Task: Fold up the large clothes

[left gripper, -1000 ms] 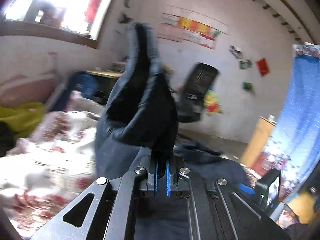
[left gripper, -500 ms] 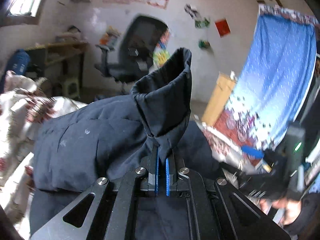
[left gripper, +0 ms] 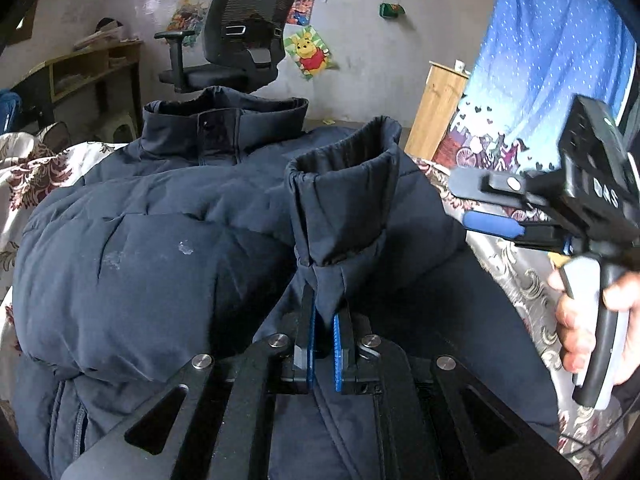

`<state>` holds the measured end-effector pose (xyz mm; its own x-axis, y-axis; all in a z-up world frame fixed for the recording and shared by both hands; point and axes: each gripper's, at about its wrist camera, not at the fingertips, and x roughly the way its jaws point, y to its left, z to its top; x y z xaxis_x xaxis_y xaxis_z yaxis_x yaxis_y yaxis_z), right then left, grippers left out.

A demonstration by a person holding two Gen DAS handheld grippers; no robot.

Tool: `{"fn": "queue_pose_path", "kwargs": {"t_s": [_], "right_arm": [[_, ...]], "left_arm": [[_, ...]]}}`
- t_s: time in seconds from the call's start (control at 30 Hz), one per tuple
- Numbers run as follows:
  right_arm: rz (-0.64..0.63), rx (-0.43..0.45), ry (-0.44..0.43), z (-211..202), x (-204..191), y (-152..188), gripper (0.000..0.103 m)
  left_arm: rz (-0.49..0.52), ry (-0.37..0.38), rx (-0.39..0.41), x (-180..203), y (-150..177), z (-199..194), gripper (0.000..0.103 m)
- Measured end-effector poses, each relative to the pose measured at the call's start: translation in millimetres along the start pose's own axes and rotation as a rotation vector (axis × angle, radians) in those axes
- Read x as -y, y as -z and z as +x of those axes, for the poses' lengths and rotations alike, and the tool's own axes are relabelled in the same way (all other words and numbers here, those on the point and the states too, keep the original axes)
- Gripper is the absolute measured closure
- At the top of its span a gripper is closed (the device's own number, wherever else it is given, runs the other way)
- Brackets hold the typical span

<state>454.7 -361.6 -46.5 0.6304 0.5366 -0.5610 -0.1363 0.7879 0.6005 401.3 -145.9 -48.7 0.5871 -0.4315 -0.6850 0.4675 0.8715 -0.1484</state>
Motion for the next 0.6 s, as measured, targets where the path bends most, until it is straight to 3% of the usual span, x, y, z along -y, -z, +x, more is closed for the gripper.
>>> {"fn": "queue_pose_path", "kwargs": {"t_s": [0.1,0.17,0.27,0.33,0.4,0.53,0.6], "right_arm": [[0.053,-0.008,-0.047,6.9,3.5,-1.9,0.012],[0.097,-0.011,-0.086,13.5,9.3,-4.1,0.012],[0.170,-0.017,-0.122,19.9,17.8,-2.4,0.012],[0.184,-0.045,-0.067,27.0,20.9,1.2,0.012],[0.172,-0.068,-0.008,32.1,23.8,7.4,0.012],[0.177,-0.089,0.069,37.4,29.6,22.8,0.013],[0.193,-0.101,0.067,38.7,33.1,29.6,0.024]], "left_arm": [[0.023,0.009,-0.023,-0.6,4.2,1.2,0.088],[0.035,0.036,-0.038,-0.4,8.6,2.1,0.067],[0.053,0.044,-0.026,-0.7,14.4,-5.0,0.047],[0.064,0.026,-0.016,-2.6,16.4,-11.0,0.040],[0.059,0.014,-0.014,-7.5,17.6,-17.2,0.039],[-0.011,-0.021,-0.015,-29.0,16.7,-29.2,0.032],[-0.044,-0.064,-0.007,-40.9,15.4,-37.3,0.031]]}}
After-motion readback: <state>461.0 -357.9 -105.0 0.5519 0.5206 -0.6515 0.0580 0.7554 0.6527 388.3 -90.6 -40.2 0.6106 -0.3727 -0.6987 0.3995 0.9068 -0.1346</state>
